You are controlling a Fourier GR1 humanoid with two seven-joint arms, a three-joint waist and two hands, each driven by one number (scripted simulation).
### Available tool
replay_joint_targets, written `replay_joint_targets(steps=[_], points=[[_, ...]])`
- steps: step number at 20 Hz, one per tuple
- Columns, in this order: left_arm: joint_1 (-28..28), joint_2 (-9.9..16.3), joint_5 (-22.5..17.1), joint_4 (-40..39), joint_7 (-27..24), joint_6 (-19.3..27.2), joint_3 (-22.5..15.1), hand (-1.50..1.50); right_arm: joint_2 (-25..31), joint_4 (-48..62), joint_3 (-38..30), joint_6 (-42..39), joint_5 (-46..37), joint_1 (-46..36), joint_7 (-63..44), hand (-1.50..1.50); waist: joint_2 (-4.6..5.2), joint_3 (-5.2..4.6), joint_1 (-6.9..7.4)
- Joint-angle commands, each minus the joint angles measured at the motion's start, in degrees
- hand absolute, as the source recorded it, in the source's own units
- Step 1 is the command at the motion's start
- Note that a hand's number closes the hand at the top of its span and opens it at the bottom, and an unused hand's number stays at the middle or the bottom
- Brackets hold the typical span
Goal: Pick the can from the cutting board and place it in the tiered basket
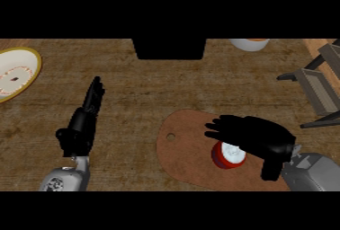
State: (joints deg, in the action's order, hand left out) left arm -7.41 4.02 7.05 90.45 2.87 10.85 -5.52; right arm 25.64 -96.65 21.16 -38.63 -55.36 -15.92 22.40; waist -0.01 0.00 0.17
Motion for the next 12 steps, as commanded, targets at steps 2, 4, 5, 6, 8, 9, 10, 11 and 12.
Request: replay_joint_targets(steps=[2,4,5,6,8,9,10,11,12], points=[[0.6,-1.7,1.2,-1.4,-1.6,0.5,-0.7,0.00,-0.6,4.5,0.9,2.1,-2.4,1.1,4.8,-1.50,0.05,0.01,-0.07],[-1.5,0.0,0.3,-2.4,-1.3,-0.8,1.9,0.00,1.0,4.1,0.4,4.0,-3.4,3.3,6.9,-1.50,0.03,0.01,-0.16],[2.0,-1.9,2.8,2.6,0.9,0.5,-2.1,0.00,-2.9,1.5,0.5,0.2,-3.3,1.7,2.6,-1.50,-0.03,0.00,-0.05],[0.3,-1.7,2.2,0.7,0.3,0.5,-0.5,0.00,-2.6,2.8,1.6,2.0,-4.3,3.5,3.4,-1.50,-0.01,0.00,-0.11],[0.5,-0.7,0.9,-3.3,-3.8,-0.9,1.6,0.00,-2.7,2.3,0.4,1.4,-3.6,3.7,4.1,-1.50,0.01,0.00,-0.16],[1.4,-2.8,4.4,2.0,1.9,2.2,-1.8,0.00,-2.8,2.1,-0.4,-0.7,-3.5,2.7,3.6,-1.50,-0.03,0.00,-0.08],[1.9,-0.8,2.0,4.4,2.5,-0.7,-0.3,0.00,-5.0,5.5,0.2,2.0,-3.2,1.8,4.3,-1.50,-0.01,0.01,0.08],[-2.0,-0.3,0.8,0.3,1.6,-1.6,1.8,0.00,-4.2,7.9,1.8,6.4,-5.4,3.9,6.3,-1.50,0.04,0.01,-0.07],[2.6,-2.0,2.6,1.6,-0.2,-0.6,-1.3,0.00,-7.4,7.5,0.7,2.3,-4.8,0.8,2.7,-1.50,0.01,0.00,0.04]])
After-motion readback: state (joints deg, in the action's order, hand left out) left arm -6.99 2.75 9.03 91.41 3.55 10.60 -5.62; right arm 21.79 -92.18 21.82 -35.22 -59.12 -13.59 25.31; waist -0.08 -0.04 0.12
